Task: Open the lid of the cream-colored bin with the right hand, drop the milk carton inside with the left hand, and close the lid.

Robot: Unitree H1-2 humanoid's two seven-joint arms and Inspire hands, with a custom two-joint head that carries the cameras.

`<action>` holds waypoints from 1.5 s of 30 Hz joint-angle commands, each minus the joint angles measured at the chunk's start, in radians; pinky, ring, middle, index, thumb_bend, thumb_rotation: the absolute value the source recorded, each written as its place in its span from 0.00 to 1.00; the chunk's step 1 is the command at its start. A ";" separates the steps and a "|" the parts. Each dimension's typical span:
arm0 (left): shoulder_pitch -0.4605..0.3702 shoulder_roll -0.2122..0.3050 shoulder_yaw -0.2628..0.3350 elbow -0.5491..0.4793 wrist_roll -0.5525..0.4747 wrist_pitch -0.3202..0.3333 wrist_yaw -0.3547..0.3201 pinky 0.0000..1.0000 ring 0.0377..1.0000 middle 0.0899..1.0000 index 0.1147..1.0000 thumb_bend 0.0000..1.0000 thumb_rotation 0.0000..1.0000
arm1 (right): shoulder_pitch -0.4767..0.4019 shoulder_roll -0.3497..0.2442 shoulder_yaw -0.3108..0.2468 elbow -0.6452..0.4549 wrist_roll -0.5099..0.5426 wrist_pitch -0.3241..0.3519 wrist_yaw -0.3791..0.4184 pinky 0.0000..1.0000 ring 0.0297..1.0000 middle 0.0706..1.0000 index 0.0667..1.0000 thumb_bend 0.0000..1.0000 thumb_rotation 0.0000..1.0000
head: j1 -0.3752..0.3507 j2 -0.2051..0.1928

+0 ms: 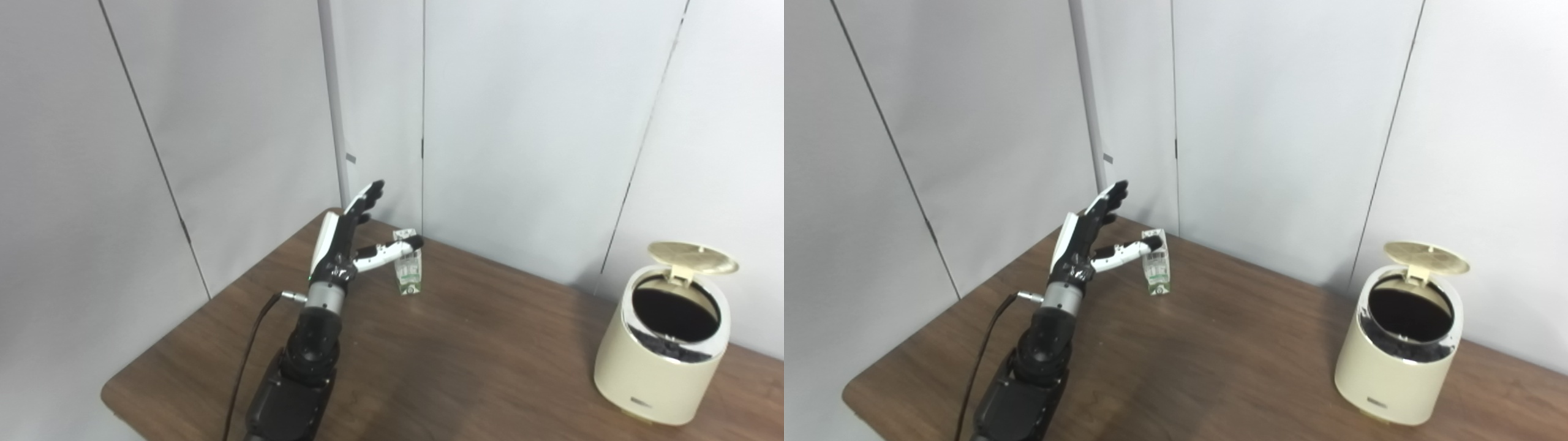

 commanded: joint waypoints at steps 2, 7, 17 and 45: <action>-0.067 0.042 0.012 0.023 0.035 -0.022 0.055 0.90 0.92 0.88 0.91 0.98 0.35 | 0.017 0.012 0.005 0.054 -0.003 -0.039 -0.011 0.61 0.66 0.68 0.65 0.30 0.30 | -0.003 -0.003; -0.080 0.072 0.008 0.087 0.004 -0.008 0.034 0.91 0.94 0.92 0.94 0.97 0.35 | 0.021 0.017 0.004 0.050 0.004 -0.032 -0.010 0.60 0.66 0.68 0.65 0.31 0.31 | -0.011 -0.002; -0.113 0.160 -0.055 0.166 -0.018 0.109 -0.081 0.87 0.93 0.92 0.95 1.00 0.41 | 0.034 0.019 0.003 0.017 0.001 0.005 -0.004 0.60 0.66 0.68 0.65 0.31 0.32 | -0.034 -0.002; -0.215 0.195 -0.114 0.370 -0.113 0.207 -0.192 0.79 0.88 0.91 0.96 1.00 0.41 | 0.068 0.026 -0.001 -0.018 -0.041 0.030 -0.023 0.58 0.65 0.67 0.63 0.30 0.29 | -0.116 0.000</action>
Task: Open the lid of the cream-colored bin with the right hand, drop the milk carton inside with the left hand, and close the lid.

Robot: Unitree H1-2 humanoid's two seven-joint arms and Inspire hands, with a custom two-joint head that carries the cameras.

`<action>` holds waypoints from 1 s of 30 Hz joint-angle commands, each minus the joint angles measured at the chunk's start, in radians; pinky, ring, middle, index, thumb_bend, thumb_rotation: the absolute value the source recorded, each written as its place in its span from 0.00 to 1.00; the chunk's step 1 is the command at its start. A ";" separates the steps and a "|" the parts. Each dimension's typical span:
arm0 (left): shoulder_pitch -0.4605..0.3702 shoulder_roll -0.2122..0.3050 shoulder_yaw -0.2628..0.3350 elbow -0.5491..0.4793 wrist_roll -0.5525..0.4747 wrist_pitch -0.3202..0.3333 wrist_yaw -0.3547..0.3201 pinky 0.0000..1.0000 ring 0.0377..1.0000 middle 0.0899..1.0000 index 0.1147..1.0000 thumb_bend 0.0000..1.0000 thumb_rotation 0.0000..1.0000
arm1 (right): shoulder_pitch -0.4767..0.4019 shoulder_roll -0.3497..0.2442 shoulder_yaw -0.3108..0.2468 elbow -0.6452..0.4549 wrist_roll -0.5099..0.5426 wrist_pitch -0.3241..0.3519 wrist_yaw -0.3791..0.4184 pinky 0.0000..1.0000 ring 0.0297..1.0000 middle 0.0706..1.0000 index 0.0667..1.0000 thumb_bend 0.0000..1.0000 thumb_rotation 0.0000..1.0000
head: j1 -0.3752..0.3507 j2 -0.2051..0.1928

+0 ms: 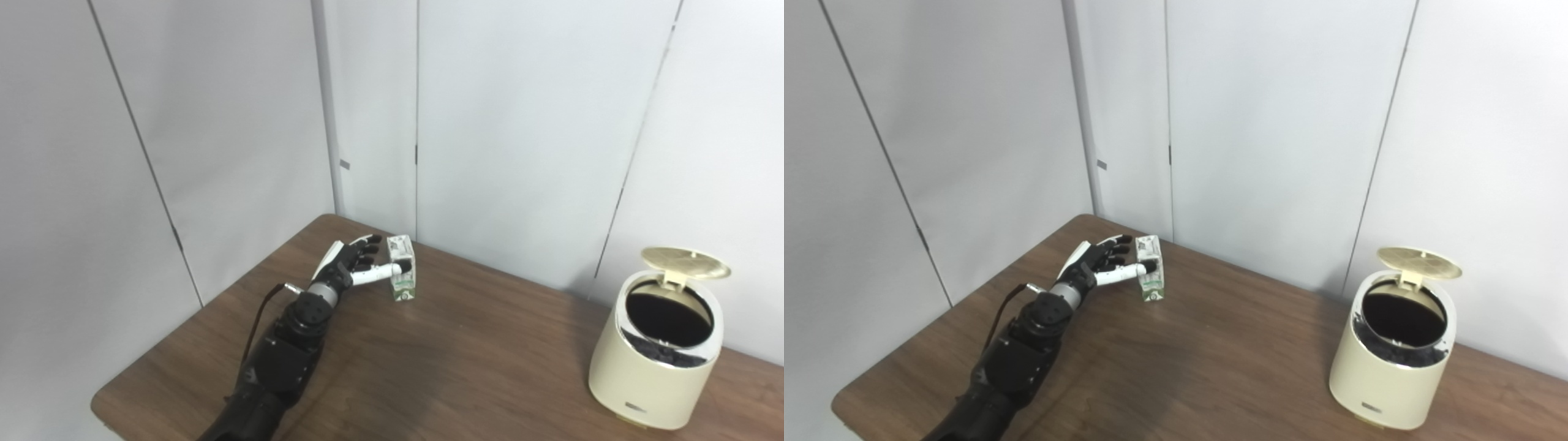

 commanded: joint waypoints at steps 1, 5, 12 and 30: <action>-0.065 0.033 0.011 0.017 -0.005 -0.018 0.015 0.79 0.88 0.92 0.96 1.00 0.40 | 0.037 0.026 0.004 0.016 -0.007 -0.015 -0.018 0.58 0.65 0.67 0.63 0.30 0.28 | -0.005 -0.001; -0.094 0.039 -0.006 0.072 0.009 -0.028 0.020 0.73 0.86 0.91 0.95 1.00 0.40 | 0.042 0.029 0.004 0.014 -0.006 -0.014 -0.015 0.58 0.65 0.67 0.64 0.29 0.25 | -0.021 -0.003; -0.136 0.051 -0.025 0.160 -0.011 -0.085 -0.008 0.82 0.90 0.93 0.97 1.00 0.40 | 0.052 0.037 0.003 -0.003 -0.010 0.004 -0.013 0.59 0.65 0.66 0.64 0.30 0.24 | -0.038 -0.004; -0.166 0.091 -0.142 0.158 0.027 -0.098 -0.103 0.86 0.91 0.91 0.96 1.00 0.39 | 0.062 0.050 0.008 -0.043 -0.014 0.041 -0.003 0.58 0.62 0.64 0.47 0.48 0.15 | -0.052 -0.002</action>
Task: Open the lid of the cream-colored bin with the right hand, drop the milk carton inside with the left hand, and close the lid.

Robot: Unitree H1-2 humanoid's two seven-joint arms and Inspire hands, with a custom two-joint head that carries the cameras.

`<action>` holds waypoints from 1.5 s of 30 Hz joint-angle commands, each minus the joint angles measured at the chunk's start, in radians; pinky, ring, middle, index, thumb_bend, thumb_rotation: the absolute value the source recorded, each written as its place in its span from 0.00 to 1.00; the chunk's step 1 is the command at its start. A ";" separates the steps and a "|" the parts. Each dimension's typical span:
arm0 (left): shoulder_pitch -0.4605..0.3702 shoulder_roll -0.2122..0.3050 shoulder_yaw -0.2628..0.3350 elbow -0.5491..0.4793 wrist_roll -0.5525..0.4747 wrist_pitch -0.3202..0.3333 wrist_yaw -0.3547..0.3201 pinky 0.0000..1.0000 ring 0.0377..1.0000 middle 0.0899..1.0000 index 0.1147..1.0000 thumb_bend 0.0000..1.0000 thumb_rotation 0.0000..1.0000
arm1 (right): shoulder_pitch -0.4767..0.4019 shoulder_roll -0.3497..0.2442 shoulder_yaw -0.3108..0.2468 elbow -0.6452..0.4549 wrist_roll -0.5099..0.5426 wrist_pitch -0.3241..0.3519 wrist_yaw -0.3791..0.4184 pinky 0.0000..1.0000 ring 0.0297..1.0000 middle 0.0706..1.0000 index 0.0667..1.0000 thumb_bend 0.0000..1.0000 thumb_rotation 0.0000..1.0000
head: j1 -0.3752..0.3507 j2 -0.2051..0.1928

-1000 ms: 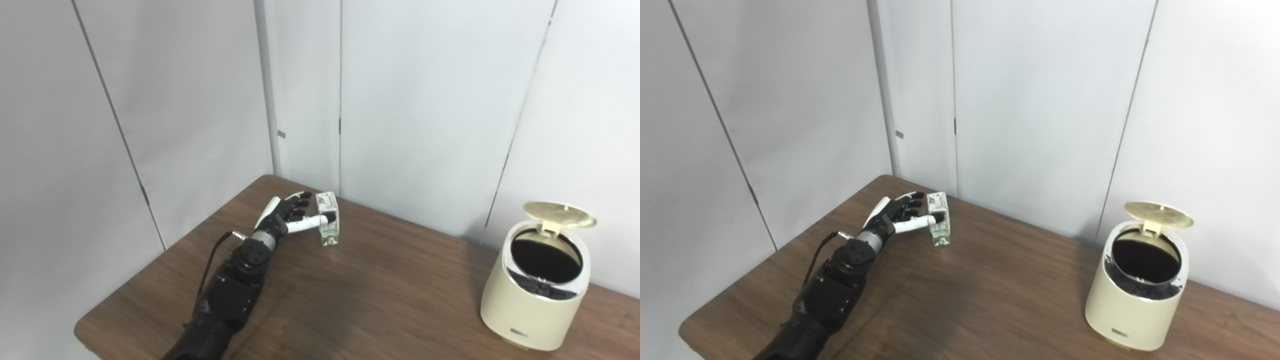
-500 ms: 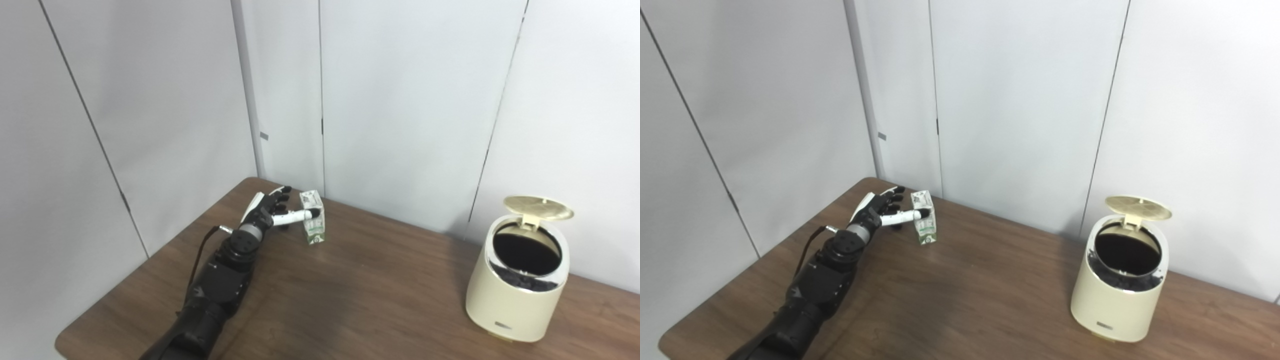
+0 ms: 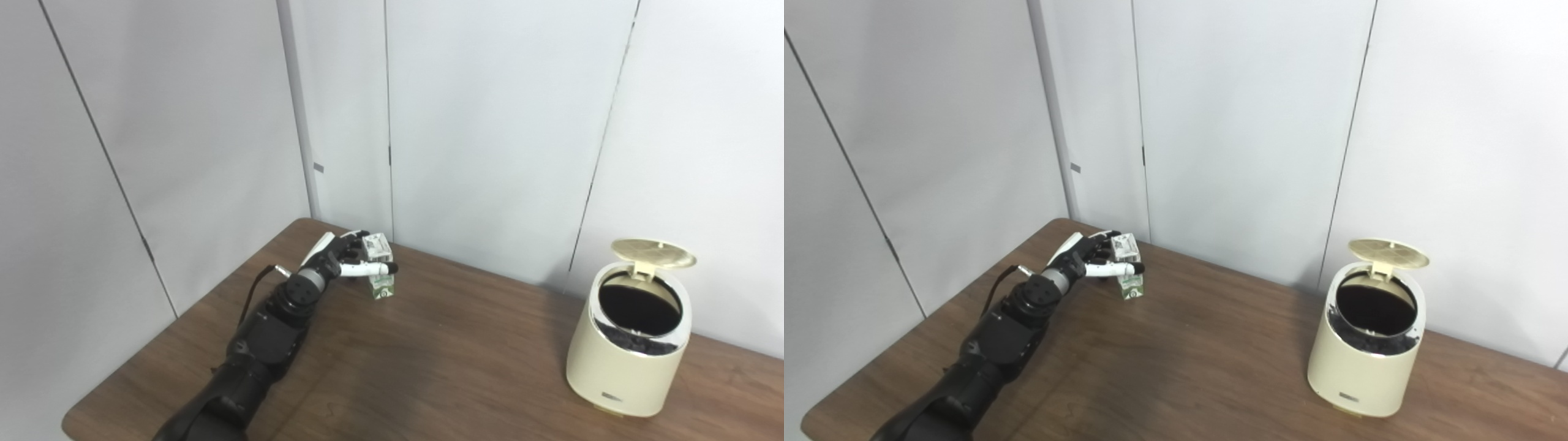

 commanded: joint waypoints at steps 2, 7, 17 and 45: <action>-0.049 0.010 0.003 -0.022 -0.018 -0.031 -0.022 0.88 0.92 0.90 0.95 1.00 0.36 | 0.022 0.022 0.011 0.021 0.005 -0.018 -0.006 0.57 0.62 0.63 0.46 0.48 0.15 | -0.007 -0.003; -0.051 0.001 0.006 -0.037 -0.037 -0.041 -0.040 0.94 0.95 0.90 0.94 1.00 0.29 | 0.017 0.025 0.012 0.030 0.002 -0.014 -0.010 0.57 0.61 0.63 0.46 0.48 0.15 | -0.012 -0.005; -0.068 -0.089 0.033 0.018 0.144 -0.127 0.373 0.43 0.48 0.45 0.44 0.55 0.00 | 0.003 0.027 0.019 0.047 -0.013 -0.031 -0.018 0.52 0.56 0.60 0.46 0.48 0.15 | -0.020 -0.006; 0.045 -0.154 0.020 -0.238 0.126 -0.365 0.375 0.42 0.44 0.46 0.39 0.52 0.00 | -0.046 0.098 0.108 0.067 -0.128 -0.024 -0.094 0.28 0.40 0.50 0.46 0.48 0.18 | -0.156 -0.030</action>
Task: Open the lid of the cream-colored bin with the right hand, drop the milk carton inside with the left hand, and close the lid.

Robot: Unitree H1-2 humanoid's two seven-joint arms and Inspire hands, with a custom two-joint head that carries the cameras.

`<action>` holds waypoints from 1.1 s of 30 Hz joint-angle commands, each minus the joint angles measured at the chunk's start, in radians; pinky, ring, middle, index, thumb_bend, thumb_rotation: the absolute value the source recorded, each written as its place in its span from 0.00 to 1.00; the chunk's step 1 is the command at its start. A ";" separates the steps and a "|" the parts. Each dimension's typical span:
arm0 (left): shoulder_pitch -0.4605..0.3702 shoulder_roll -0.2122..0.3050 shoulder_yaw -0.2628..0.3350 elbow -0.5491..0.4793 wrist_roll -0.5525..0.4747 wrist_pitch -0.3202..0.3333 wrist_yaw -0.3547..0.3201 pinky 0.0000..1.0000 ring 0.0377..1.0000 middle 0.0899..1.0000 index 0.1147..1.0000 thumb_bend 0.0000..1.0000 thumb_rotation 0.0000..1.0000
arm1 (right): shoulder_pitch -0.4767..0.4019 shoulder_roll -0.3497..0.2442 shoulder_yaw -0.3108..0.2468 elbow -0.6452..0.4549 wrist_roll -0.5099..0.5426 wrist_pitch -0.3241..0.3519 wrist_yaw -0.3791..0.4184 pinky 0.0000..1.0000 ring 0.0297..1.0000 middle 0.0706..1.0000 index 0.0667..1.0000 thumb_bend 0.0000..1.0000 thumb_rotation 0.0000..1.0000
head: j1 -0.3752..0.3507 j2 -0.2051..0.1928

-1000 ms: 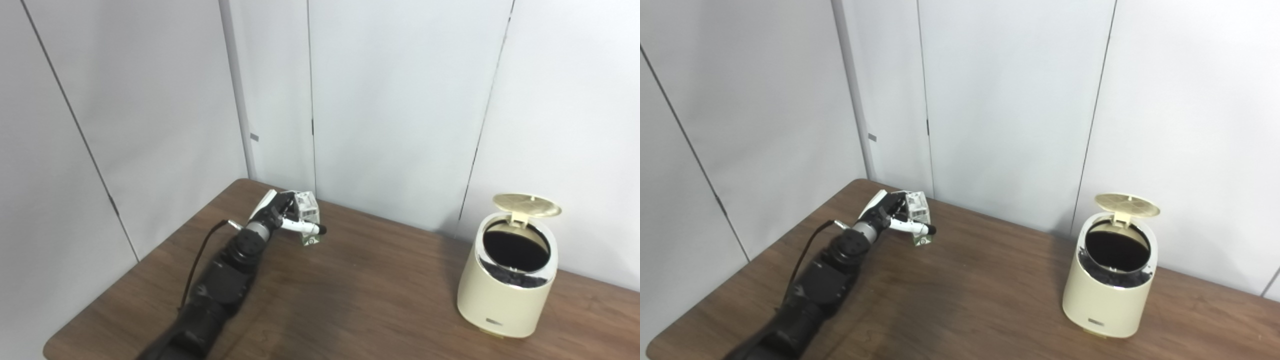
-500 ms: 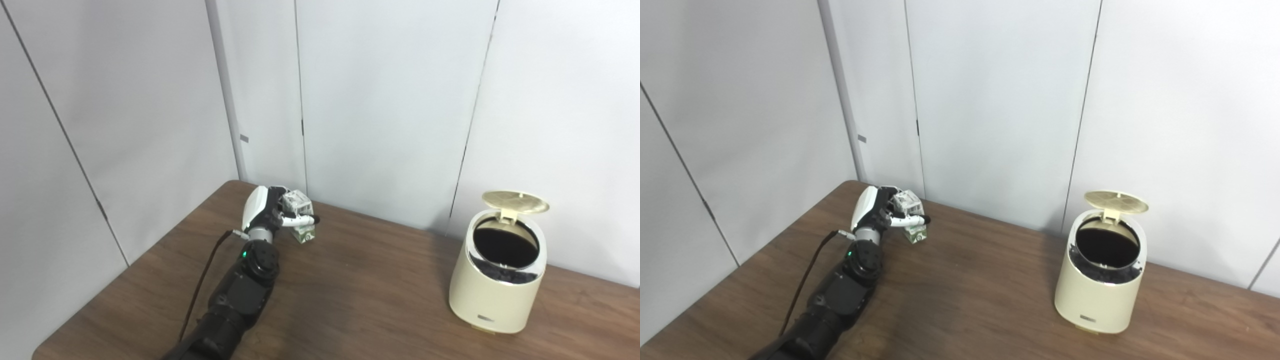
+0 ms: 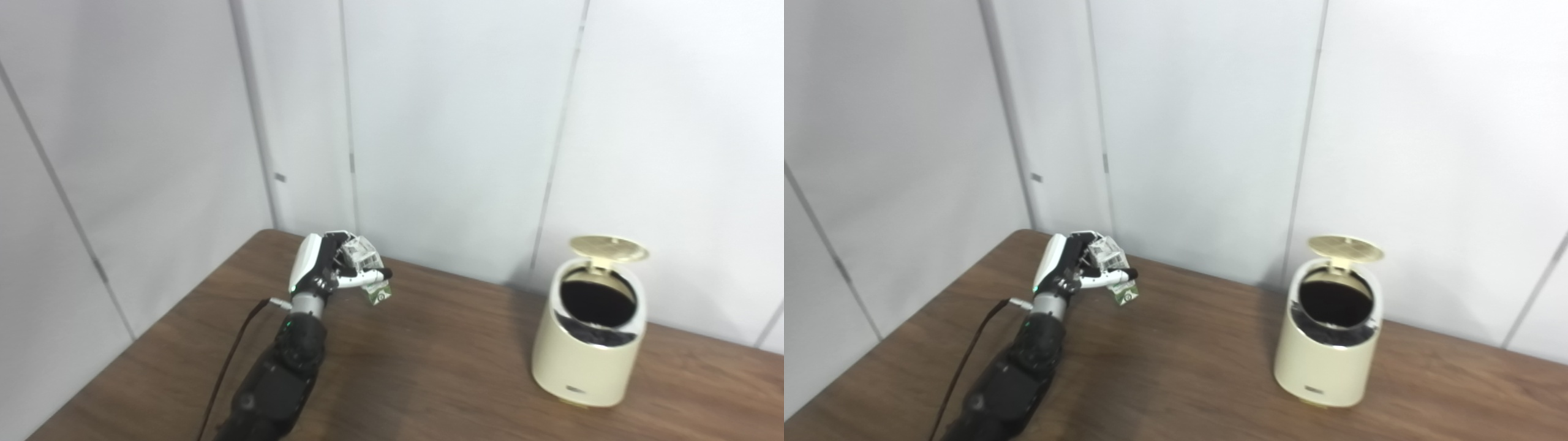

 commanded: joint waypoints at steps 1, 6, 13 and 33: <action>-0.037 0.009 0.005 -0.121 -0.011 -0.080 -0.013 0.43 0.44 0.46 0.38 0.52 0.00 | 0.011 0.075 0.042 0.041 -0.017 -0.012 -0.024 0.25 0.35 0.50 0.46 0.48 0.17 | -0.019 -0.001; 0.002 -0.031 0.003 -0.330 -0.004 -0.062 -0.053 0.47 0.47 0.46 0.39 0.52 0.00 | -0.016 0.108 0.070 0.029 0.010 0.005 -0.003 0.13 0.18 0.53 0.46 0.48 0.16 | -0.088 0.000; 0.011 -0.085 0.000 -0.450 -0.014 -0.044 -0.101 0.46 0.44 0.45 0.40 0.52 0.00 | -0.045 0.137 0.116 0.057 -0.012 -0.034 -0.019 0.50 0.61 0.62 0.46 0.48 0.15 | -0.165 -0.001; -0.027 -0.212 -0.106 -0.342 0.159 -0.385 -0.058 0.42 0.47 0.43 0.40 0.50 0.00 | -0.021 0.189 0.166 -0.005 -0.066 -0.013 -0.041 0.15 0.21 0.33 0.67 0.31 0.00 | -0.268 0.009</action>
